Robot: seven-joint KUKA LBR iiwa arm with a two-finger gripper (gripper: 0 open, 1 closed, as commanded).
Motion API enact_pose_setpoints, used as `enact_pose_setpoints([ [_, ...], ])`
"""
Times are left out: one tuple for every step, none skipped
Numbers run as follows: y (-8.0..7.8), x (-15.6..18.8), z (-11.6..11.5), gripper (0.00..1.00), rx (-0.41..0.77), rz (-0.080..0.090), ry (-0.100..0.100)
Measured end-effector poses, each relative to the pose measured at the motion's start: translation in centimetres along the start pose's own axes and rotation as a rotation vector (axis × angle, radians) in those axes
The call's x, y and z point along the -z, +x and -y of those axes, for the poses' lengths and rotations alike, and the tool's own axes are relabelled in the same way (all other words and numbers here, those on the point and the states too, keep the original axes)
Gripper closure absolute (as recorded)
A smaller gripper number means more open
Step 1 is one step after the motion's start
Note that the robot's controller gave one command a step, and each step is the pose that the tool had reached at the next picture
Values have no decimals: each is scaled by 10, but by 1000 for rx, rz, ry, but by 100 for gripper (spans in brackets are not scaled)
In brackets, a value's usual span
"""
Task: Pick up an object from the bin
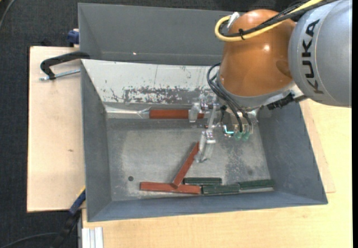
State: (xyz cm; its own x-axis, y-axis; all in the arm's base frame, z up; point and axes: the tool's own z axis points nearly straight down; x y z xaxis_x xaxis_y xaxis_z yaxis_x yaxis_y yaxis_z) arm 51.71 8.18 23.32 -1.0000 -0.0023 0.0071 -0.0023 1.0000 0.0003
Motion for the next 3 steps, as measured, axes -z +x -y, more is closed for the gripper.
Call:
enact_pose_setpoints([
  [5,-162,-4,0,213,0,1],
  [3,-158,-4,100,211,8,-1],
  [-2,11,-10,100,232,22,-1],
])
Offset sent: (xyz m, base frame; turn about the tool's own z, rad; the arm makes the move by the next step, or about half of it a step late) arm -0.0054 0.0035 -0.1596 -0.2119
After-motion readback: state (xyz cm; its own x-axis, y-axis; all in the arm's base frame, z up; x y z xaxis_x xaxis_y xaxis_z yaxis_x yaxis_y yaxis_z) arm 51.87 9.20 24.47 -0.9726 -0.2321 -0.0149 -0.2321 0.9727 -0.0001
